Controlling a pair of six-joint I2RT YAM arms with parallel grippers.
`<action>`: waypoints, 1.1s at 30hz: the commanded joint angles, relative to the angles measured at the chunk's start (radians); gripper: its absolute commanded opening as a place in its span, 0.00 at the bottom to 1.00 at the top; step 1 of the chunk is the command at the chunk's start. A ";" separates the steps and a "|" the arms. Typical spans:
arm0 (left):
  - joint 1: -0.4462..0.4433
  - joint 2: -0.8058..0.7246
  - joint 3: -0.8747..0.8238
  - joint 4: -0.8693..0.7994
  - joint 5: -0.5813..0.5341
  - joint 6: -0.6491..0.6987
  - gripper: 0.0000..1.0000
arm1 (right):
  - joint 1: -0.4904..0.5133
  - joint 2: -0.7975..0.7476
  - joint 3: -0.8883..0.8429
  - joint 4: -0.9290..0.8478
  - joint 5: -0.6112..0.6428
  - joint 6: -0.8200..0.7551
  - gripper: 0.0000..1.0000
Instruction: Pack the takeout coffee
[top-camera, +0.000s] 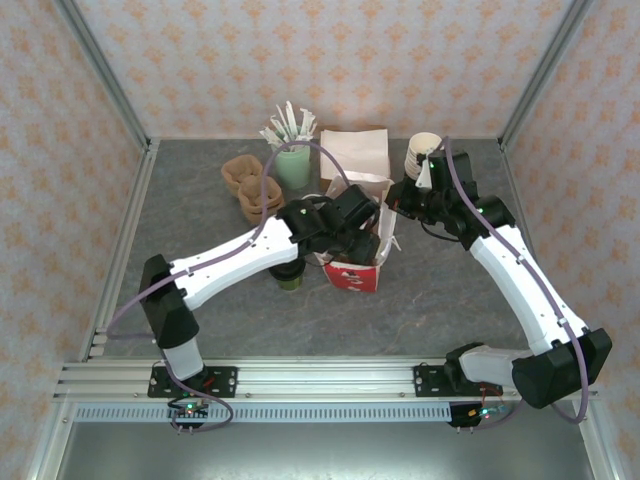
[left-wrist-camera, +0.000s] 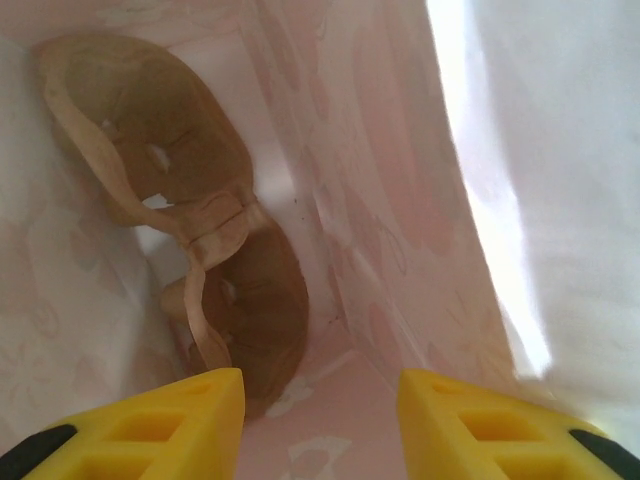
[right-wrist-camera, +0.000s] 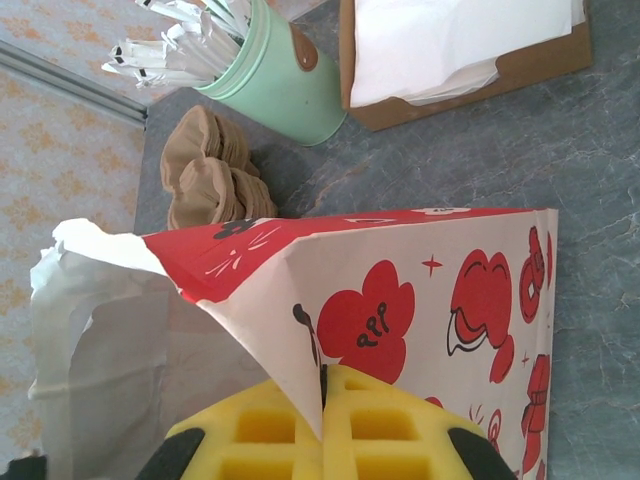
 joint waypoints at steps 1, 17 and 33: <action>-0.004 0.058 0.070 -0.099 -0.052 -0.020 0.45 | 0.007 -0.030 -0.011 0.040 -0.034 0.009 0.00; 0.044 0.172 0.098 -0.166 -0.091 -0.113 0.47 | 0.006 -0.087 -0.065 0.035 -0.047 0.005 0.00; 0.050 0.307 0.153 -0.154 -0.092 -0.132 0.69 | 0.006 -0.068 -0.079 0.047 -0.069 0.005 0.00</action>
